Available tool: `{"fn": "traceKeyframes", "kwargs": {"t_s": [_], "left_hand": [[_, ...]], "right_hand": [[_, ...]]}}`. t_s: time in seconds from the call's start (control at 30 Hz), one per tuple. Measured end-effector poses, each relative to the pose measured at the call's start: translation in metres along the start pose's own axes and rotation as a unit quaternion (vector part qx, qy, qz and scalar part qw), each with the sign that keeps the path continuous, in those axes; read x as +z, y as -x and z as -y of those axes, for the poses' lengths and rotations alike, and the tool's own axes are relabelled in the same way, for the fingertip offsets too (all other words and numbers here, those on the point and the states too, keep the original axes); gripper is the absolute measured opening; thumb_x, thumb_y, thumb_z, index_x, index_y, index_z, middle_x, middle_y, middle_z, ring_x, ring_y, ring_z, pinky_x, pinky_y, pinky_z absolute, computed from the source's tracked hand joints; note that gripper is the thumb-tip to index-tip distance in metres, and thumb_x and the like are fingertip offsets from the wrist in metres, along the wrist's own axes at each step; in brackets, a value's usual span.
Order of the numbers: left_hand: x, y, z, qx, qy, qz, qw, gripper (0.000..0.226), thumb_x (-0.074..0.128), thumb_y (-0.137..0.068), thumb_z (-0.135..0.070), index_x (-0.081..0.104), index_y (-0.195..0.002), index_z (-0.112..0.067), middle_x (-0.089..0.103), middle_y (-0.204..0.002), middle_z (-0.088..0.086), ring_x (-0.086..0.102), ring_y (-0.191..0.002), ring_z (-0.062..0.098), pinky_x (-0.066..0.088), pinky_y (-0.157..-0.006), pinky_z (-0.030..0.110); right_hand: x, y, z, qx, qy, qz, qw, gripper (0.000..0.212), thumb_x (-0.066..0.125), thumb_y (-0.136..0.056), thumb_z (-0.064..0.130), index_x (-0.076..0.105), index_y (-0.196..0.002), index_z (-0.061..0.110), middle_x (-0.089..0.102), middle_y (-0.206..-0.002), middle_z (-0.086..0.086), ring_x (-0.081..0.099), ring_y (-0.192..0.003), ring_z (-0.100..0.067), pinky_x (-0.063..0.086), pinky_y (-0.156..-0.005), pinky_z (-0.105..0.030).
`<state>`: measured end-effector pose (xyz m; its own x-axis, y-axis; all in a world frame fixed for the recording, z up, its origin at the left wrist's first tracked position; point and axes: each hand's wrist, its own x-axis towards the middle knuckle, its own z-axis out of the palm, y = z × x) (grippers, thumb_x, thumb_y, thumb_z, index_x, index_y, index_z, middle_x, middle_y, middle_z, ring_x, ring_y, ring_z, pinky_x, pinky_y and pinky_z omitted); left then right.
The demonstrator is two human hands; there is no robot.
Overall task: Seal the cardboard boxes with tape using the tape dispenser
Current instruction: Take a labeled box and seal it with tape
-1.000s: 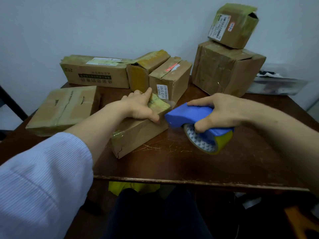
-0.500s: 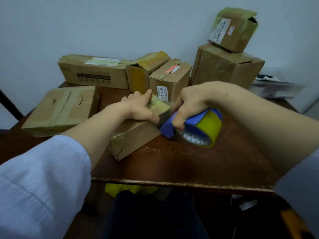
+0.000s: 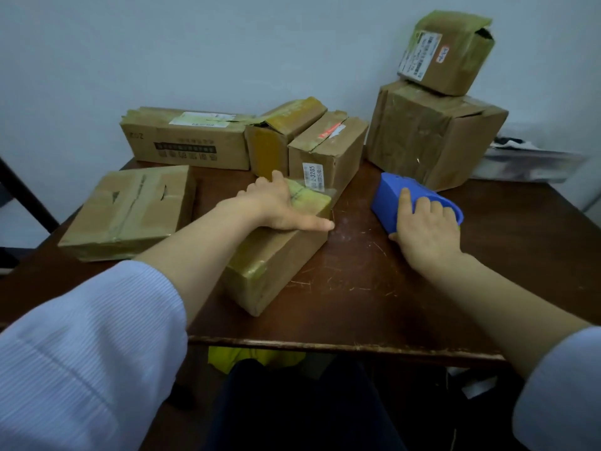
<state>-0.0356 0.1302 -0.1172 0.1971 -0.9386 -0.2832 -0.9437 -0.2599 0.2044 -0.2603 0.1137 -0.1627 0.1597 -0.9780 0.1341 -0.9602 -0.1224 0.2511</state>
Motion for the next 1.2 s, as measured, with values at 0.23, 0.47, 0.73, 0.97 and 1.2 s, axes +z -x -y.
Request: {"fn": "traceKeyframes", "kwargs": {"t_s": [0.23, 0.47, 0.73, 0.97, 1.2], "left_hand": [[0.004, -0.003, 0.018, -0.013, 0.148, -0.107, 0.983, 0.070, 0.047, -0.090, -0.061, 0.048, -0.132, -0.005, 0.051, -0.133, 0.011, 0.052, -0.117, 0.033, 0.046, -0.091, 0.038], [0.011, -0.013, 0.021, -0.061, 0.217, -0.177, 0.958, 0.054, 0.057, -0.086, -0.057, 0.067, -0.099, -0.005, 0.067, -0.100, 0.013, 0.063, -0.093, 0.032, 0.042, -0.065, 0.031], [0.030, -0.015, 0.030, -0.089, 0.313, -0.209, 0.922, 0.054, 0.057, -0.085, -0.059, 0.071, -0.081, -0.007, 0.067, -0.078, 0.003, 0.064, -0.075, 0.023, 0.046, -0.063, 0.031], [0.024, -0.016, 0.035, -0.101, 0.324, -0.198, 0.919, 0.044, 0.045, -0.098, -0.042, 0.051, -0.064, -0.014, 0.052, -0.070, 0.002, 0.061, -0.088, 0.033, 0.042, -0.068, 0.035], [0.024, -0.011, 0.030, -0.068, 0.251, -0.214, 0.942, 0.052, 0.048, -0.094, -0.053, 0.049, -0.059, -0.015, 0.050, -0.063, 0.000, 0.049, -0.060, 0.021, 0.031, -0.050, 0.031]], "right_hand": [[-0.040, 0.006, 0.044, -0.024, -0.423, 0.046, 0.905, 0.038, 0.037, -0.101, 0.032, 0.057, -0.080, 0.008, 0.057, -0.081, -0.008, 0.058, -0.084, -0.029, 0.044, -0.070, -0.037], [-0.056, -0.034, 0.087, 0.049, -0.498, 0.132, 0.856, 0.059, 0.045, -0.088, 0.063, 0.058, -0.103, 0.008, 0.063, -0.089, -0.004, 0.066, -0.078, -0.025, 0.059, -0.070, -0.040], [-0.030, -0.039, 0.098, 0.060, -0.475, 0.057, 0.876, 0.054, 0.048, -0.085, 0.066, 0.057, -0.099, 0.014, 0.061, -0.093, -0.001, 0.060, -0.088, -0.023, 0.046, -0.066, -0.035], [-0.021, -0.038, 0.088, 0.028, -0.510, 0.010, 0.860, 0.042, 0.036, -0.100, 0.041, 0.049, -0.068, 0.018, 0.053, -0.069, 0.000, 0.056, -0.074, -0.023, 0.041, -0.062, -0.036], [-0.026, -0.040, 0.094, 0.017, -0.478, 0.039, 0.877, 0.047, 0.037, -0.099, 0.047, 0.054, -0.070, 0.013, 0.052, -0.066, 0.000, 0.054, -0.068, -0.020, 0.034, -0.052, -0.030]]}}
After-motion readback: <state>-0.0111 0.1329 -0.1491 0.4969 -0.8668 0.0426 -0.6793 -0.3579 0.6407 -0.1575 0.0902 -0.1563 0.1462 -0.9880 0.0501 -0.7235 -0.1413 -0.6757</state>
